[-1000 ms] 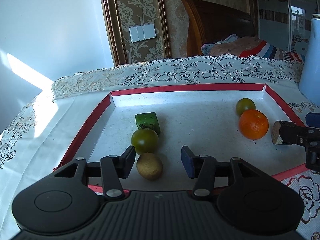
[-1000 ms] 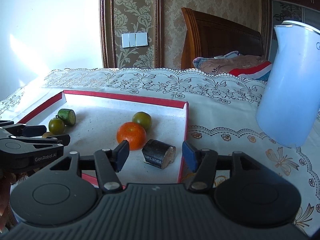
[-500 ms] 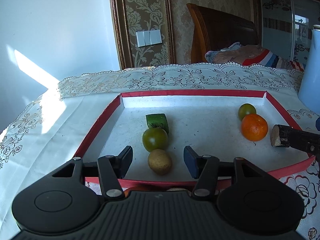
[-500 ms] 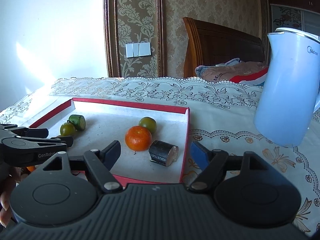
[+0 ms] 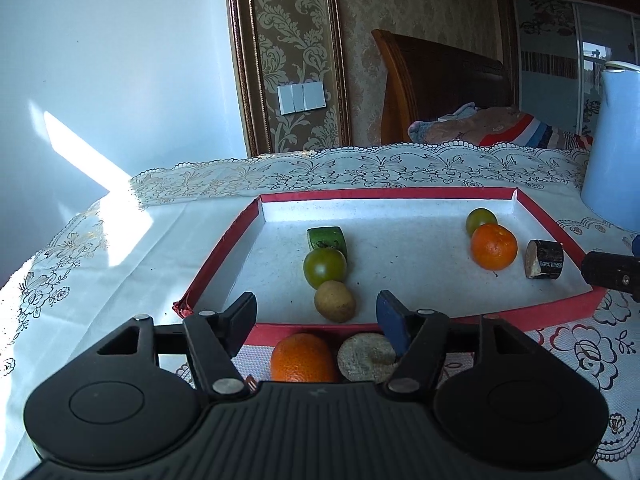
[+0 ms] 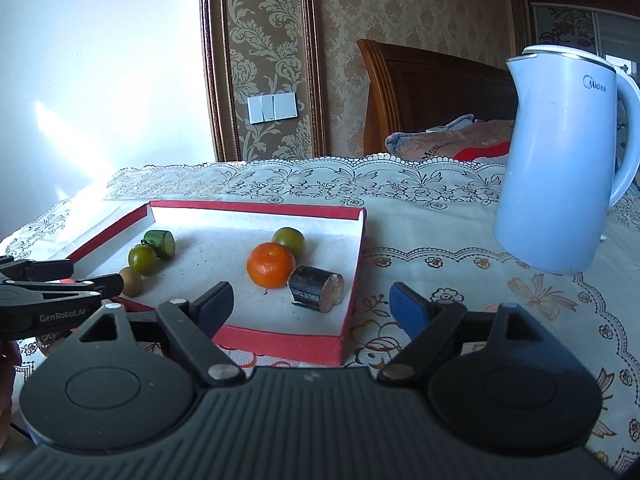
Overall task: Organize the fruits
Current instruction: 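Withdraw both tools from the tray toward the remaining items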
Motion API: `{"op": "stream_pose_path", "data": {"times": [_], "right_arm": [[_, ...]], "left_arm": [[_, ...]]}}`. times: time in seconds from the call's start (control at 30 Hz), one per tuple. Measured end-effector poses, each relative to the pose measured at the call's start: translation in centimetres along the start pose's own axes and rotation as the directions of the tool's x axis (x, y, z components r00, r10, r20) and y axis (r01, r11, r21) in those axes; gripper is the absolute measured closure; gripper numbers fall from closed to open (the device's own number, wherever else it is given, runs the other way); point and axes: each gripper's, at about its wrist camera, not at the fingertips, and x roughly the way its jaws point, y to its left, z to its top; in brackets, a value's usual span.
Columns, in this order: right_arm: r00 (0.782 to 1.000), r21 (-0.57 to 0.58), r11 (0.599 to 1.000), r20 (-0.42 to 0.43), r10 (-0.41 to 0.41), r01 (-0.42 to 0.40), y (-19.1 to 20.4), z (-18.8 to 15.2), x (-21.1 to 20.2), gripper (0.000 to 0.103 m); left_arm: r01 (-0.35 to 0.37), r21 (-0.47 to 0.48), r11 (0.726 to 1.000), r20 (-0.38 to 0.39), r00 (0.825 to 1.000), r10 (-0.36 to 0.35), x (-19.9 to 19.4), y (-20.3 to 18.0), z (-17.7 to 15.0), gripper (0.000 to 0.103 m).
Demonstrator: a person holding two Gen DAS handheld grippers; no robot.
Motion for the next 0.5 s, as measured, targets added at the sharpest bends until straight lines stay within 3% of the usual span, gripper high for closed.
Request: {"op": "stream_pose_path", "data": {"times": [0.5], "right_arm": [[1.0,0.032,0.999,-0.006,0.026,-0.026,-0.9,-2.5,-2.8,0.015]], "left_arm": [[0.038,-0.171,0.985,-0.016,0.999,-0.041,-3.6,6.2,-2.8,0.037]]}}
